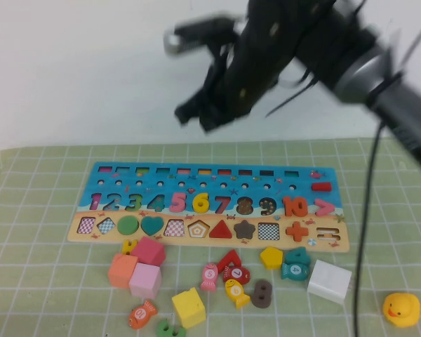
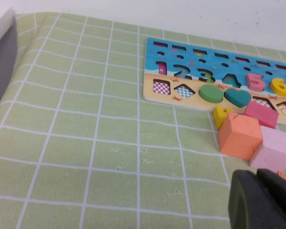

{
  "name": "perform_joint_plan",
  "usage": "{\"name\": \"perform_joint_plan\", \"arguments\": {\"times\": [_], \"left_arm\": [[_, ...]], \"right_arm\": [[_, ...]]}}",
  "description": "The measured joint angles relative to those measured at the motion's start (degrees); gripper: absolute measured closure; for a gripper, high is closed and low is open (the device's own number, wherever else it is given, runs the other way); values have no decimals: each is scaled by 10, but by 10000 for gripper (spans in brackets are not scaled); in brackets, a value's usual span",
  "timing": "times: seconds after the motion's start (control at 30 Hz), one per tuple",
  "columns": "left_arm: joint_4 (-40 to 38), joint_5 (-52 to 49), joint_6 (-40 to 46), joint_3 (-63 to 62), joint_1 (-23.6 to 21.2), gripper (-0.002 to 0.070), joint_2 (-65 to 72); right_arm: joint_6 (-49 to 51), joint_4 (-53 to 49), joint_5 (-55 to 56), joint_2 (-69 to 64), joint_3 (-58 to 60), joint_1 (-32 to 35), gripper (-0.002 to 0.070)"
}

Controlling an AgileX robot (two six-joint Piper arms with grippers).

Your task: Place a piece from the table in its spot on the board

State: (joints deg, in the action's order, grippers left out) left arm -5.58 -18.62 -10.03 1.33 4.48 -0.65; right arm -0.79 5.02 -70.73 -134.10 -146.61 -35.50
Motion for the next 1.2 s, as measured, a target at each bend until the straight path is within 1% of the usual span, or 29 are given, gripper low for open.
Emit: {"name": "perform_joint_plan", "arguments": {"times": [0.13, 0.33, 0.47, 0.57, 0.7, 1.0, 1.2], "left_arm": [[0, 0, 0, 0, 0, 676, 0], [0, 0, 0, 0, 0, 676, 0], [0, 0, 0, 0, 0, 676, 0], [0, 0, 0, 0, 0, 676, 0], [0, 0, 0, 0, 0, 676, 0], [0, 0, 0, 0, 0, 676, 0], [0, 0, 0, 0, 0, 676, 0]], "right_arm": [[-33, 17, 0, 57, 0, 0, 670], [-80, 75, 0, 125, 0, 0, 676], [-94, 92, 0, 159, 1, 0, 676], [-109, 99, 0, 195, 28, 0, 676], [-129, 110, 0, 248, 75, 0, 677], [-143, 158, 0, 378, 203, 0, 678], [-142, 151, 0, 515, 379, 0, 678]]}}
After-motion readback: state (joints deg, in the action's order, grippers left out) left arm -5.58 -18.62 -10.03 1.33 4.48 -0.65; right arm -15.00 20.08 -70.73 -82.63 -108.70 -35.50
